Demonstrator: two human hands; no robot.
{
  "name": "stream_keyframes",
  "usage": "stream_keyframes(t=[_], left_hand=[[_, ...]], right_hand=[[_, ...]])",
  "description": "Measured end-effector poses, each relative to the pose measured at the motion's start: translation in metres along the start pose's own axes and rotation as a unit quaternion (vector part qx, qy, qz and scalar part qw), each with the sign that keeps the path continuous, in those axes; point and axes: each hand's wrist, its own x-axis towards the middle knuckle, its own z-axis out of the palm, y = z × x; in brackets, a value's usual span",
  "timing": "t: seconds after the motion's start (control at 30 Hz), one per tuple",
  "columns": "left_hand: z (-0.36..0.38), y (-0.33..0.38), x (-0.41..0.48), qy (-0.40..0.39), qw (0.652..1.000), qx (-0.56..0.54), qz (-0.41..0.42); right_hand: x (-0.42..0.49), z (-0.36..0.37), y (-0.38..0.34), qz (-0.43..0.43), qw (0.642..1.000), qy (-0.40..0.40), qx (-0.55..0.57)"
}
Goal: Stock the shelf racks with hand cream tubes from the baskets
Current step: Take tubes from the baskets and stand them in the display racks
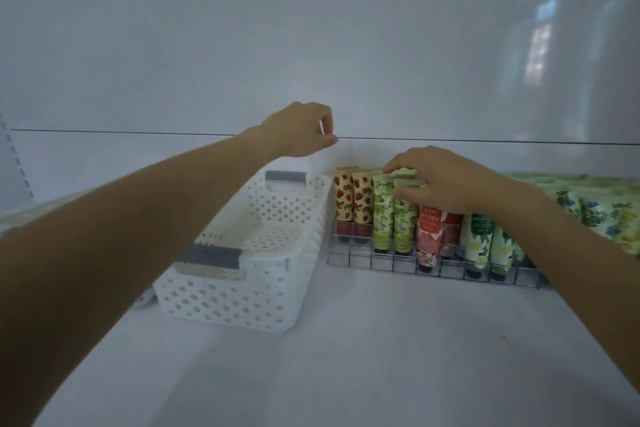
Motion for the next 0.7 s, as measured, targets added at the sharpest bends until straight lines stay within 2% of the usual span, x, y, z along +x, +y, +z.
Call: stream_keyframes(t=[0.23, 0.5, 0.7], left_hand=[[-0.042, -0.087, -0.039, -0.017, 0.995, 0.076, -0.054], [-0.062, -0.185, -0.081, -0.066, 0.989, 0.105, -0.084], [-0.059, -0.236, -0.091, -0.125, 0.991, 0.041, -0.014]], right_hand=[[0.026, -0.004, -0.059, -0.101, 0.993, 0.048, 0.044], [0.124, 0.014, -0.173, -0.182, 0.982, -0.022, -0.051], [0.168, 0.030, -0.219, -0.165, 0.979, -0.087, -0.077]])
